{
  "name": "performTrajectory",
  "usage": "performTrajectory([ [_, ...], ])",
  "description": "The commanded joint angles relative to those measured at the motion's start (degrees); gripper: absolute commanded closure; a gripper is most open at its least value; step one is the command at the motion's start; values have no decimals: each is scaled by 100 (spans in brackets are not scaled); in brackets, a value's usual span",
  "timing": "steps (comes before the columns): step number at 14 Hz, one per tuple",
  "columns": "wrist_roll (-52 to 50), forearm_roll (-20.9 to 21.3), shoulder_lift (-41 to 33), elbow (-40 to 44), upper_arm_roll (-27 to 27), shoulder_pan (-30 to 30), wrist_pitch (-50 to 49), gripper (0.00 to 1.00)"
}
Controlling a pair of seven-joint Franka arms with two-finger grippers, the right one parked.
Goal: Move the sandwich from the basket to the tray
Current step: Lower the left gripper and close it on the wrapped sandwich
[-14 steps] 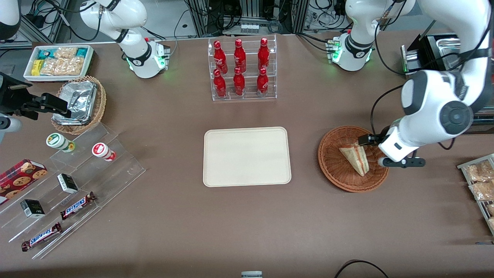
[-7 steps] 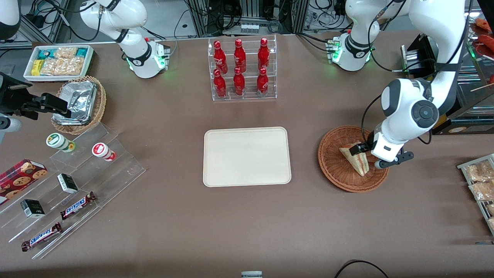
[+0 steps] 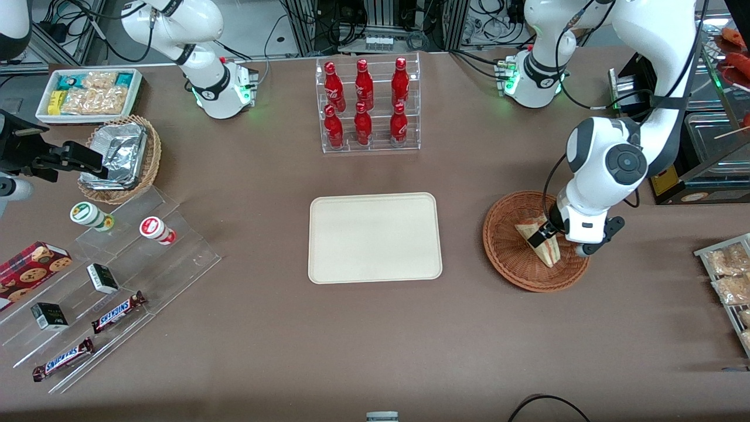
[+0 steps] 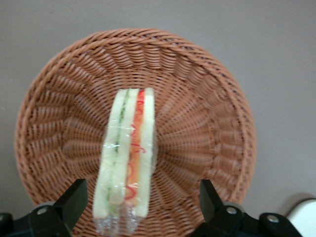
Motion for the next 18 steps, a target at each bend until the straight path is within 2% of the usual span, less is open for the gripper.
performTrajectory([
  [1,-158,254,-114,-119,-1,-1,-170,0],
  [12,-386,219,474,-92,8,-1,4,0],
  [13,-491,219,553,-92,8,-10,57,8],
  [15,-772,219,554,-84,8,-10,58,97],
  [16,-765,219,519,-66,8,8,14,100],
  [18,-677,219,457,30,8,8,-108,100],
])
